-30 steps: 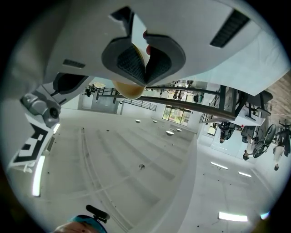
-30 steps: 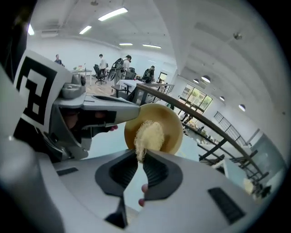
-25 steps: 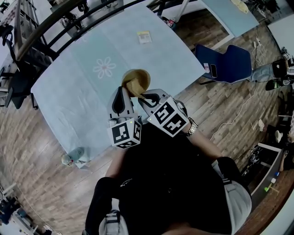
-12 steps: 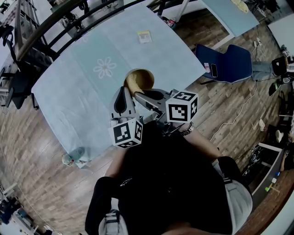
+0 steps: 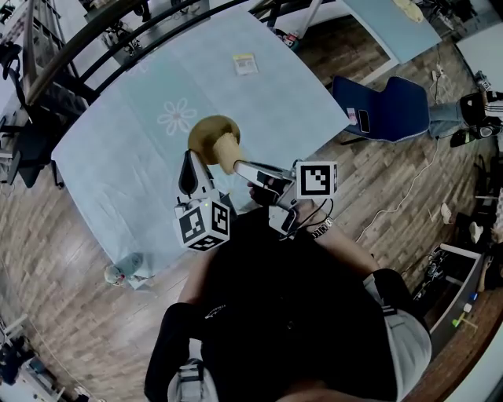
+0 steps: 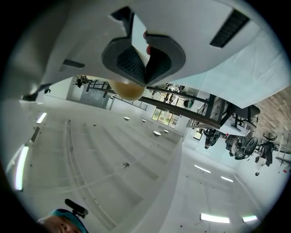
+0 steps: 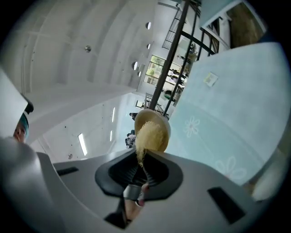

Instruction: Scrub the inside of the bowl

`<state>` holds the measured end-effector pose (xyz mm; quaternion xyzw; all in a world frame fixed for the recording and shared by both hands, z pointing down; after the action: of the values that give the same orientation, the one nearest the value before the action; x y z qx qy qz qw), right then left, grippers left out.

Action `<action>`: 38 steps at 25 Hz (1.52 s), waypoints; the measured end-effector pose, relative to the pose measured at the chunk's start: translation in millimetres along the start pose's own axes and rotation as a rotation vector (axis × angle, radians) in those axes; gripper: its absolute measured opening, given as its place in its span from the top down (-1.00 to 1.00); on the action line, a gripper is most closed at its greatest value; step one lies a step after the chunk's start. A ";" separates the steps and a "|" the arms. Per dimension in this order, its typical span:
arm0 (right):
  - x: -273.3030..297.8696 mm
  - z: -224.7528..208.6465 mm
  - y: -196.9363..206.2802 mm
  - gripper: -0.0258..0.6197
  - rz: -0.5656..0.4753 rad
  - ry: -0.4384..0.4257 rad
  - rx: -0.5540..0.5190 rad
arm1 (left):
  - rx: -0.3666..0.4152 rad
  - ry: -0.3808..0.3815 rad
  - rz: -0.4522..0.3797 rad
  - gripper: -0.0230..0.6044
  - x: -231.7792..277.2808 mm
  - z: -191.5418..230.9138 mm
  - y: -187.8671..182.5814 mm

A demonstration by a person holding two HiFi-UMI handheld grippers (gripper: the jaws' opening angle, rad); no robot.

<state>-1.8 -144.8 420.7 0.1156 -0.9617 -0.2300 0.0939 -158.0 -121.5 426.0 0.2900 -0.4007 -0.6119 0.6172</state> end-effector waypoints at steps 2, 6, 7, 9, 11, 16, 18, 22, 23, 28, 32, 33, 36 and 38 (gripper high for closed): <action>3.8 -4.3 2.2 0.79 0.002 0.000 0.050 | 0.021 0.014 -0.011 0.87 -1.1 -5.0 -0.6; -1.8 -21.6 4.5 0.79 -0.033 0.135 0.205 | 0.040 0.037 -0.010 0.87 -4.2 -10.4 2.1; -3.3 -24.3 2.1 0.79 -0.045 0.158 0.209 | 0.042 0.045 -0.005 0.87 -4.5 -11.4 3.3; -4.0 -24.6 -3.1 0.79 -0.061 0.180 0.170 | 0.047 0.060 0.006 0.87 -4.7 -13.7 6.2; -2.8 -21.2 -9.3 0.79 -0.058 0.212 0.057 | 0.055 0.073 0.016 0.87 -4.5 -16.2 8.6; -0.3 -9.8 -24.0 0.79 -0.006 0.311 -0.305 | 0.093 0.110 0.040 0.87 -5.1 -26.1 13.3; 1.6 -3.9 -24.1 0.79 0.021 0.319 -0.406 | 0.100 0.119 0.050 0.87 -5.3 -28.1 15.1; 8.6 9.1 -19.1 0.79 0.098 0.306 -0.634 | 0.108 0.144 0.072 0.87 -3.2 -31.3 19.4; 10.5 10.6 -16.5 0.79 0.121 0.296 -0.671 | 0.104 0.147 0.080 0.87 -2.1 -31.7 21.4; 15.4 8.1 1.5 0.79 0.219 0.231 -0.680 | 0.045 0.125 0.128 0.87 3.0 -24.9 31.5; 11.7 -0.4 10.9 0.79 0.233 0.244 -0.649 | 0.023 0.087 0.191 0.87 9.8 -11.5 45.9; 10.2 -2.1 12.6 0.79 0.231 0.251 -0.640 | 0.014 0.077 0.211 0.87 12.0 -7.5 50.6; 5.4 -6.4 16.2 0.79 0.211 0.279 -0.616 | -0.034 0.046 0.289 0.87 21.2 9.1 68.7; 2.5 -8.8 18.9 0.79 0.201 0.294 -0.598 | -0.084 0.022 0.345 0.87 27.7 24.1 82.7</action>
<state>-5.6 -132.7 437.5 0.0198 -0.8345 -0.4722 0.2833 -137.2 -138.8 512.3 0.1974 -0.4117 -0.5100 0.7290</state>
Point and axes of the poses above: the fingertips, and each gripper's own axes: x forward along the fingers, z to its left, y out of its underside, the point moved 6 cm from there along -x, backward along the fingers, and after that the axes turned 9 degrees about -x, right-handed, at the moved point
